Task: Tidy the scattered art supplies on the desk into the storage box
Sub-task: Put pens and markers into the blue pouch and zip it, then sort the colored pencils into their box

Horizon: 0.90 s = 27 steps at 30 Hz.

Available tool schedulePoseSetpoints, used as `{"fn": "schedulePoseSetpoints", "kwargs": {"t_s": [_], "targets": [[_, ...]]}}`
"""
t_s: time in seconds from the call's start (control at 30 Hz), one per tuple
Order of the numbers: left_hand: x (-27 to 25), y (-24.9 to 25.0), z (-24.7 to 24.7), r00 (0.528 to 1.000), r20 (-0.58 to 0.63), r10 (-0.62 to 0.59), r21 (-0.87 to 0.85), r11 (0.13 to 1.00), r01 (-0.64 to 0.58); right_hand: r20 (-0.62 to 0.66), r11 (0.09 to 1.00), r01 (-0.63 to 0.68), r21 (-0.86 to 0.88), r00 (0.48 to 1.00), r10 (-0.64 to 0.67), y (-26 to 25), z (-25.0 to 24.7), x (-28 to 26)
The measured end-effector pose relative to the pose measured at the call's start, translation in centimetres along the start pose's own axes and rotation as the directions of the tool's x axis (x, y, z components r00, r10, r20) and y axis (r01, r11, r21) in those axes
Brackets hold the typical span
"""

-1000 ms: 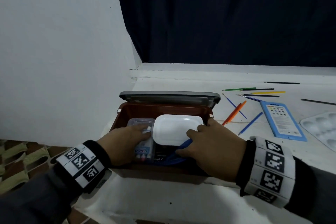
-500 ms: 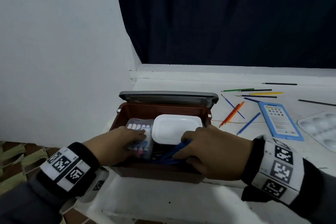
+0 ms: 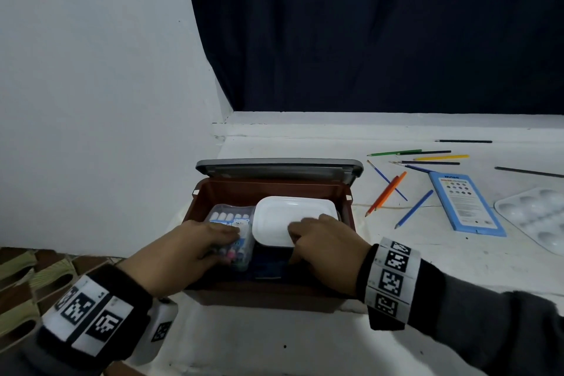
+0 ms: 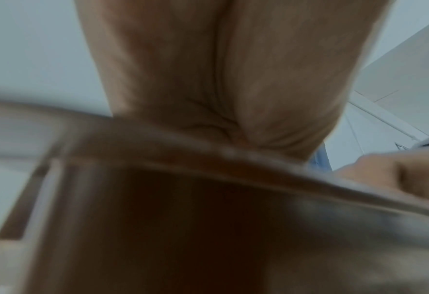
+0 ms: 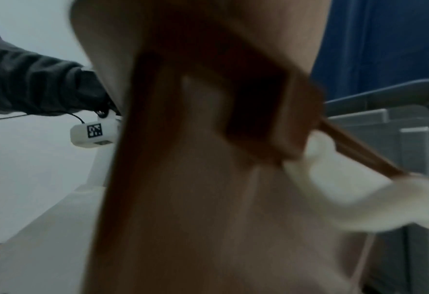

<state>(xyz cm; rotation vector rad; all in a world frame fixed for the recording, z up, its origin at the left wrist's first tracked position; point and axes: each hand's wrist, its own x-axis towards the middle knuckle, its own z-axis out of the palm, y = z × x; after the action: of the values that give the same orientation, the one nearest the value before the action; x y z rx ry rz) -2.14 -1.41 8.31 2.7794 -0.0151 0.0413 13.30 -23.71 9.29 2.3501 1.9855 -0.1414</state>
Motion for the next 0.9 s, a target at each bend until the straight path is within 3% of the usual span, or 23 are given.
{"fn": "schedulePoseSetpoints", "kwargs": {"t_s": [0.23, 0.4, 0.57, 0.8, 0.9], "targets": [[-0.1, -0.4, 1.0, 0.995, 0.017, -0.094, 0.034, 0.995, 0.094, 0.04, 0.989, -0.054, 0.14, 0.998, 0.048, 1.2, 0.1, -1.1], [0.3, 0.1, 1.4, 0.992, -0.015, -0.122, 0.04, 0.992, 0.123, -0.115, 0.965, -0.016, 0.261, 0.992, 0.048, 1.9, 0.2, -2.2], [0.7, 1.6, 1.5, 0.973, -0.134, -0.19, -0.041, 0.982, 0.186, -0.265, 0.919, -0.041, 0.391, 0.952, 0.155, 3.0, -0.2, -4.6], [3.6, 10.1, 0.4, 0.917, -0.377, -0.129, -0.252, 0.967, 0.033, -0.403, 0.86, -0.06, 0.507, 0.865, 0.298, 5.6, 0.3, -8.9], [5.4, 14.2, 0.6, 0.896, -0.424, -0.135, -0.314, 0.95, -0.005, -0.44, 0.848, -0.078, 0.525, 0.827, 0.349, 7.2, 1.1, -11.2]]}}
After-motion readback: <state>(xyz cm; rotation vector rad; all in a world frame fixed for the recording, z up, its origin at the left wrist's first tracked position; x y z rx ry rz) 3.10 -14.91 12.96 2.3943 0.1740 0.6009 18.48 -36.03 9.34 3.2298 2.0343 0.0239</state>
